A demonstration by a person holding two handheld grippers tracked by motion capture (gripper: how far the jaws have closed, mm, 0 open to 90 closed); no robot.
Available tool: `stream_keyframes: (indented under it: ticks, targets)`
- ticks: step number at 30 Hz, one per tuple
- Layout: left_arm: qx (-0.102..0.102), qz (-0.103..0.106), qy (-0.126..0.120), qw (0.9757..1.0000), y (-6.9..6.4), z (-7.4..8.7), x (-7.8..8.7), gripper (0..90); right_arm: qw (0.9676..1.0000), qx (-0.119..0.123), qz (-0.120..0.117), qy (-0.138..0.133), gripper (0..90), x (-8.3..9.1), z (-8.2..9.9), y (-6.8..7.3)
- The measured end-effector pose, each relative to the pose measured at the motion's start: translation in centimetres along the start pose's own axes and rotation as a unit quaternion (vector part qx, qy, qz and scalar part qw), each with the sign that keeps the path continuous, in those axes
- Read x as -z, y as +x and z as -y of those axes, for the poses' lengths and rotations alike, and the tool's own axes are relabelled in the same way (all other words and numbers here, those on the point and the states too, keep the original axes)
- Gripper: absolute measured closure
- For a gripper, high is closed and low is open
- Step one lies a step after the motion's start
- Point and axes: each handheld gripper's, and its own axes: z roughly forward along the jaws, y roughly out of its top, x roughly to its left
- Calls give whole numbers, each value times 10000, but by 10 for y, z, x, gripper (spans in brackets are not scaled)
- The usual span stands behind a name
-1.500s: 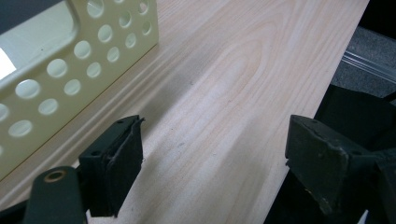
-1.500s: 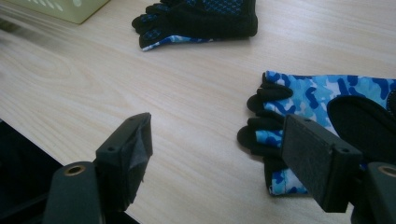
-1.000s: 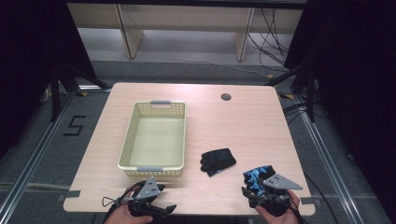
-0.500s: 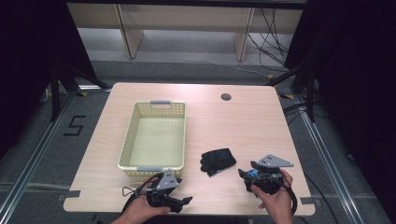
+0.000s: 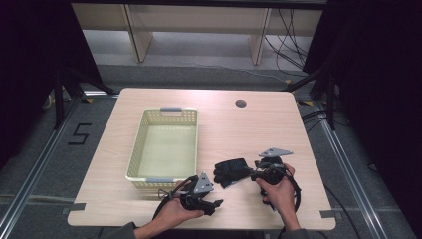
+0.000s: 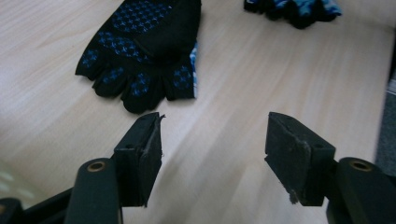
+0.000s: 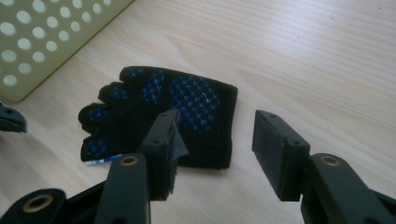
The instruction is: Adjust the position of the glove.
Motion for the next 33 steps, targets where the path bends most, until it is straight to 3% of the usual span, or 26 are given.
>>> stream_keyframes:
  ticks: [4, 6, 7, 8, 10, 11, 13, 16, 17, 19, 20, 22, 24, 26, 27, 28, 32, 33]
  targets:
    - [78, -25, 10, 10000, -5, -7, -8, 431, 9999, -11, 20, 126, 548, -8, -5, -2]
    - [7, -193, 58, 9998, -9, -10, -10, 455, 9998, -13, 19, 183, 551, -11, -6, -5]
    - [-59, -205, 67, 9997, -10, -12, -12, 469, 9998, 184, 24, 74, 552, -14, -6, -8]
    - [-64, -262, 88, 9996, -11, -13, -13, 480, 9999, -13, 40, 154, 554, -14, -6, -6]
    - [-202, -393, 73, 9990, -13, -17, -17, 510, 9996, -121, -8, 253, 558, -16, -6, -7]
    - [-180, -470, 60, 9987, -14, -18, -18, 518, 9999, 83, 17, 63, 562, -19, -5, -10]
    - [-106, -469, 113, 9988, -13, -22, -22, 528, 9999, -61, -31, 148, 569, -20, -5, -9]
    - [-144, -570, 187, 9981, -13, -25, -26, 546, 9997, 20, -81, 228, 582, -22, -6, -10]
    - [-158, -550, 194, 9982, -13, -26, -28, 547, 9996, -127, -73, 253, 588, -23, -6, -8]
    - [-172, -592, 262, 9978, -13, -28, -32, 552, 9994, -186, -115, 282, 595, -25, -7, -8]
    - [-207, -653, 290, 9972, -13, -29, -34, 548, 9995, -181, -122, 233, 596, -28, -6, -8]
    - [-68, -599, 291, 9978, -12, -31, -37, 545, 9993, -84, -208, 309, 597, -30, -8, -12]
    - [-141, -662, 359, 9971, -15, -32, -38, 537, 9996, -95, -118, 228, 597, -33, -7, -14]
    - [-193, -684, 413, 9966, -16, -32, -39, 526, 9993, -283, -180, 157, 600, -36, -7, -13]
    - [-210, -687, 432, 9965, -15, -32, -40, 514, 9988, -388, -159, 265, 605, -37, -7, -13]
    - [-212, -706, 406, 9965, -14, -32, -41, 500, 9994, -182, -202, 209, 605, -38, -7, -15]
    - [-156, -816, 453, 9955, -9, -32, -44, 520, 9987, -272, -216, 368, 623, -39, -8, -16]
    - [-141, -798, 465, 9956, -8, -32, -45, 542, 9990, -156, -241, 354, 633, -40, -8, -17]
